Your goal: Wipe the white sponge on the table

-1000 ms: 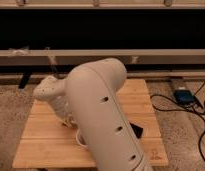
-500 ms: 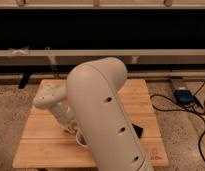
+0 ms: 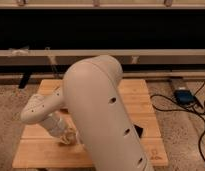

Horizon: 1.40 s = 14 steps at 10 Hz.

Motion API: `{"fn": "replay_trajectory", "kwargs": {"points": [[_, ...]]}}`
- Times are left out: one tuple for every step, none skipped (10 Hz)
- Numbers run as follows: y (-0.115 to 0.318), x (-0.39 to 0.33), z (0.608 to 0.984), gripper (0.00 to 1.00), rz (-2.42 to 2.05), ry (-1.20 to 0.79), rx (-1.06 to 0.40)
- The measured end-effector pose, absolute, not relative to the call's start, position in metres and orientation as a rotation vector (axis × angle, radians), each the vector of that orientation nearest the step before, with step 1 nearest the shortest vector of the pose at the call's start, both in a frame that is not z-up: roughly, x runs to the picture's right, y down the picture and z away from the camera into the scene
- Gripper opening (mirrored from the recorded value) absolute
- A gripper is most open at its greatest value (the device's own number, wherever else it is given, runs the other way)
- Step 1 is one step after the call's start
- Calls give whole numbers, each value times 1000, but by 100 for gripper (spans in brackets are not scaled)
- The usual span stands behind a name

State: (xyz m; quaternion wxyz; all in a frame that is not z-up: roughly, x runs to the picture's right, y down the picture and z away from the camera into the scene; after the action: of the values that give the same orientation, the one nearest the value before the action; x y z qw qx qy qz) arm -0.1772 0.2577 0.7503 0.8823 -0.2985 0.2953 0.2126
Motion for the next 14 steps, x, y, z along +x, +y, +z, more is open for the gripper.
{"fn": "replay_trajectory", "kwargs": {"points": [[257,-186,748,0,420,597,-626],[258,-203,746,0,379,576,-632],[259,-217,745,0,343,563,-631],[261,-226,746,0,320,555,-631],[259,-234,749,0,301,549,-629],[256,-248,754,0,280,543,-622],[254,-261,758,0,263,540,-617],[251,-278,764,0,243,538,-603],[244,-288,771,0,242,537,-587],[236,-294,776,0,249,539,-578],[229,-296,782,0,261,545,-571],[216,-296,791,0,285,556,-561],[209,-294,796,0,307,565,-564],[201,-289,804,0,331,579,-563]]}}
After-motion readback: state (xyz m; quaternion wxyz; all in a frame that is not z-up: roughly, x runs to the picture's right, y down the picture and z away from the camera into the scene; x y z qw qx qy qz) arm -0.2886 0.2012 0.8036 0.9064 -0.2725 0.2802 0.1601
